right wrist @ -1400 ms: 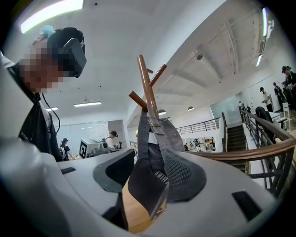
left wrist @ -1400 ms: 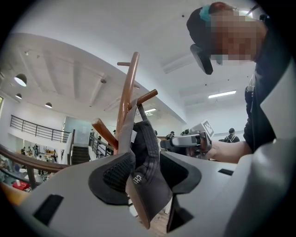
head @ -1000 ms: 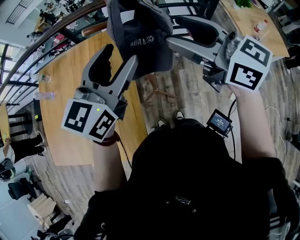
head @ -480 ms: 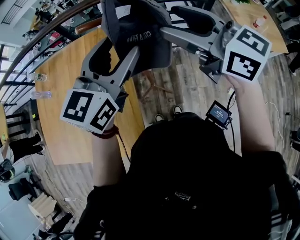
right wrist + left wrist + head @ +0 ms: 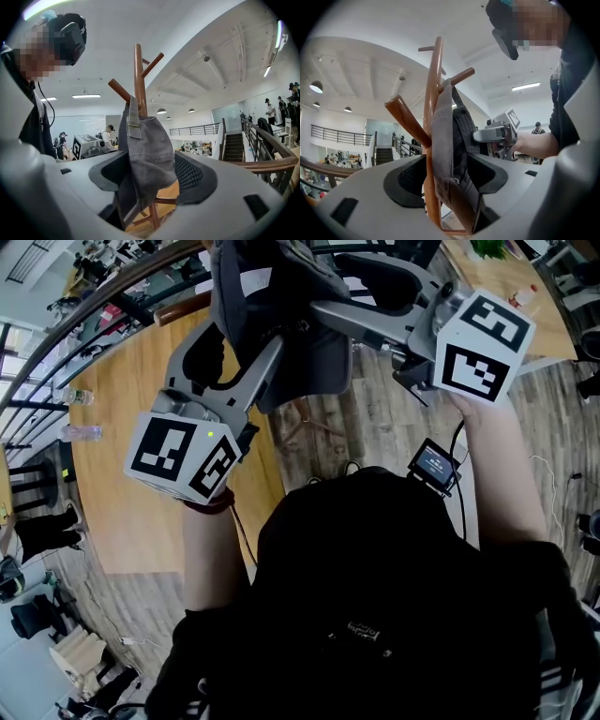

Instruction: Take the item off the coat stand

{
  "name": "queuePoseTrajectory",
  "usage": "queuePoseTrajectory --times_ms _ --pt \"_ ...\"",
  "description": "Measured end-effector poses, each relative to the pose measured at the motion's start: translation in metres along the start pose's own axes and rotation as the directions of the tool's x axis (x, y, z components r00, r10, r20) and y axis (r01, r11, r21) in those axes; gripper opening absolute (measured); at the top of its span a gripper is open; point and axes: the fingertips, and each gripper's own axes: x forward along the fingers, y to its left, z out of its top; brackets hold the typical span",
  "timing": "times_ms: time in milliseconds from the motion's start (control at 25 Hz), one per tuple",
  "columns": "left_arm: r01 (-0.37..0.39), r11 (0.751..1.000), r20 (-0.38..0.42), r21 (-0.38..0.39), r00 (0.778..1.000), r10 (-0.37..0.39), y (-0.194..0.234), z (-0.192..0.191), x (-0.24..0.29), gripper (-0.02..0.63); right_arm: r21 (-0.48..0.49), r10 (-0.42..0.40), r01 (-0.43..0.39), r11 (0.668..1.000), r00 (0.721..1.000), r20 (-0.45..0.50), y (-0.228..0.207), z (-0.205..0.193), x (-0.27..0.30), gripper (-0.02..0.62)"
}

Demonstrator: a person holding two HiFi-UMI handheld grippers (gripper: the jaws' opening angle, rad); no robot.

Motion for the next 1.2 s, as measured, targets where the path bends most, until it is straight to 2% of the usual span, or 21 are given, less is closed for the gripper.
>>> queuePoseTrajectory --times_ms 320,480,680,840,960,1200 --pt "-0.021 1.000 0.012 0.006 1.000 0.021 0.002 0.001 0.005 0.258 -0.045 0.003 -0.004 0.999 1.000 -0.017 -0.002 -0.002 0.006 0.296" --pt "-0.026 1.000 0.021 0.013 0.999 0.026 0.005 0.002 0.006 0.223 -0.062 0.014 -0.015 0.998 1.000 -0.025 0.000 -0.001 0.008 0.296" --pt "-0.053 0.998 0.017 0.021 0.998 0.052 0.015 0.001 0.003 0.149 -0.091 0.027 -0.032 0.995 0.998 -0.051 0.005 -0.002 0.008 0.288" --pt "-0.055 0.999 0.028 0.004 0.998 0.054 0.018 -0.003 0.001 0.138 -0.093 0.038 -0.042 0.995 0.998 -0.049 0.005 -0.003 0.008 0.206" --pt "-0.061 0.998 0.035 -0.002 0.998 0.061 0.021 -0.002 0.000 0.129 -0.070 0.068 -0.071 0.995 0.997 -0.038 0.008 -0.001 0.010 0.065" --pt "-0.062 0.998 0.048 0.016 0.997 0.061 0.016 0.002 -0.006 0.058 -0.083 0.058 -0.061 0.995 0.997 -0.044 0.009 0.001 0.010 0.038"
